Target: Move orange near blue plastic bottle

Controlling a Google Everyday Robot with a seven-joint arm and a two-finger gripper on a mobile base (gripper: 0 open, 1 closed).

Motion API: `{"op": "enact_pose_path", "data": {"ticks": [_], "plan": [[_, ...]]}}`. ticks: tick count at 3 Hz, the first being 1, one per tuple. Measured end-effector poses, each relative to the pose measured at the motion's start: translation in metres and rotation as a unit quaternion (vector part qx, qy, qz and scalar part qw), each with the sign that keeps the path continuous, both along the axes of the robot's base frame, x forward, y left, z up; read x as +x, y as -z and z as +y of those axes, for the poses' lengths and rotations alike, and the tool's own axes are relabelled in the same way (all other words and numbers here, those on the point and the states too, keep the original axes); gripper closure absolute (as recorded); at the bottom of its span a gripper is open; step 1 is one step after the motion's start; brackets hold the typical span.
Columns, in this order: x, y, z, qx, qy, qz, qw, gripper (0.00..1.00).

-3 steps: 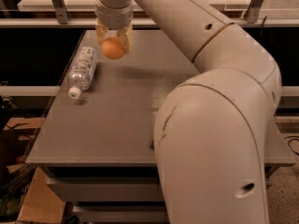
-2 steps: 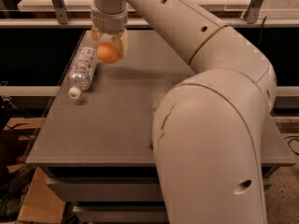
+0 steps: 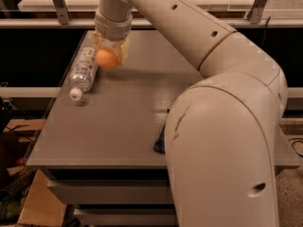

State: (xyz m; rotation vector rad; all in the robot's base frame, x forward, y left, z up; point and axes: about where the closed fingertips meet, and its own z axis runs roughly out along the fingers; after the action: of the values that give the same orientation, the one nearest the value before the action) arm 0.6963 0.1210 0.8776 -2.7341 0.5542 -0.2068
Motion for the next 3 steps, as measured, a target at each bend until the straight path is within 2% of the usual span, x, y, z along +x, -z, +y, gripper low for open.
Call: {"op": "enact_pose_path", "data": {"ticks": [1,3], "plan": [[0.0001,0.0025,-0.0015,0.012,0.027,0.006,0.9995,0.58],[0.0011,0.0027,-0.0046,0.012,0.070,0.009,0.9974,0.12]]}}
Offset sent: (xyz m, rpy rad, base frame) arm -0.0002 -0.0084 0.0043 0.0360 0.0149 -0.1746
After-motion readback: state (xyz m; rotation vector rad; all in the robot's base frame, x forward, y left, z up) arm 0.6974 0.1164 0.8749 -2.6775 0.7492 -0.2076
